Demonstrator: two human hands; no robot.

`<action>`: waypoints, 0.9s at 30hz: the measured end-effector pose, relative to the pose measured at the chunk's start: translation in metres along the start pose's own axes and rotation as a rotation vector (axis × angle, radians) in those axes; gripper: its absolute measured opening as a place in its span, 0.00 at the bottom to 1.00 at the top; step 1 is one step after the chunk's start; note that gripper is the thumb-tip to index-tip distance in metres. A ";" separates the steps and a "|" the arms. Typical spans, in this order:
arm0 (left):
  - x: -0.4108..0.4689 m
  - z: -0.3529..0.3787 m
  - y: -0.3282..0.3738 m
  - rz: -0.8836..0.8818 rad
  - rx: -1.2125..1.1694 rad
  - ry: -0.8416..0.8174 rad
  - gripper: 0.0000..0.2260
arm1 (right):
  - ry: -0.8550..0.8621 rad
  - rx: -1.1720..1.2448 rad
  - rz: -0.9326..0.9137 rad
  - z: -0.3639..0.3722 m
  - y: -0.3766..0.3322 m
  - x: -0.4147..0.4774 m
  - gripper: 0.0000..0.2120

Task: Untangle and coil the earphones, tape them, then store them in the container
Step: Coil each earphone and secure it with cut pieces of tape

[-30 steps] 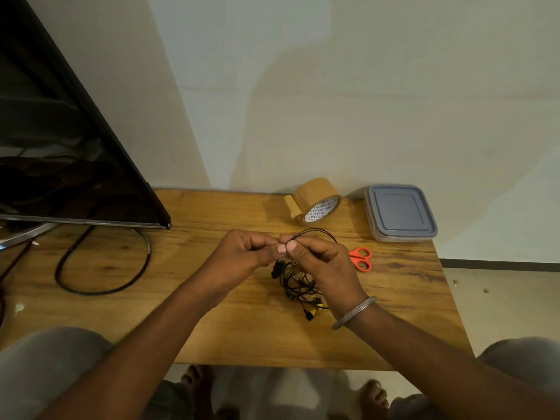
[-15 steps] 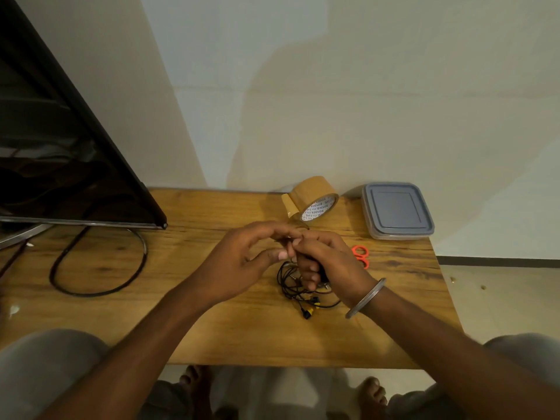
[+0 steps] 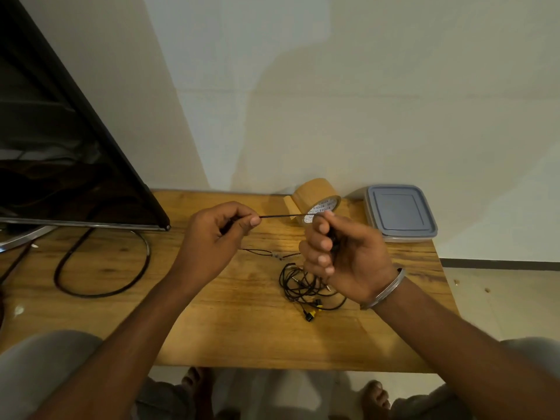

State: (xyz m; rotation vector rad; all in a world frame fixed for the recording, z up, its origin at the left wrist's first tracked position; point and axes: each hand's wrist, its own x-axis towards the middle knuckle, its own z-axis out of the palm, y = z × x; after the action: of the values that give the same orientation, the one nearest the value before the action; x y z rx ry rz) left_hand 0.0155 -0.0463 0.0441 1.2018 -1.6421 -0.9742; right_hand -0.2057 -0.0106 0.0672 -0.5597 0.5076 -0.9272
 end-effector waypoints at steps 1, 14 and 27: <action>0.001 0.000 0.000 -0.009 0.004 0.004 0.04 | -0.008 0.039 -0.036 0.000 -0.002 0.000 0.12; -0.014 0.022 -0.006 -0.080 0.061 -0.337 0.05 | 0.068 0.084 -0.217 -0.003 -0.009 0.002 0.10; -0.018 0.028 0.001 -0.180 0.024 -0.477 0.07 | 0.153 -1.128 -0.361 -0.007 0.019 0.000 0.10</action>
State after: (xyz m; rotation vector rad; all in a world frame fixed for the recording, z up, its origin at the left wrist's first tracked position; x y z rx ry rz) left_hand -0.0077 -0.0258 0.0323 1.2094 -1.9352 -1.4430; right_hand -0.1987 -0.0028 0.0502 -1.6452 1.0972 -0.9721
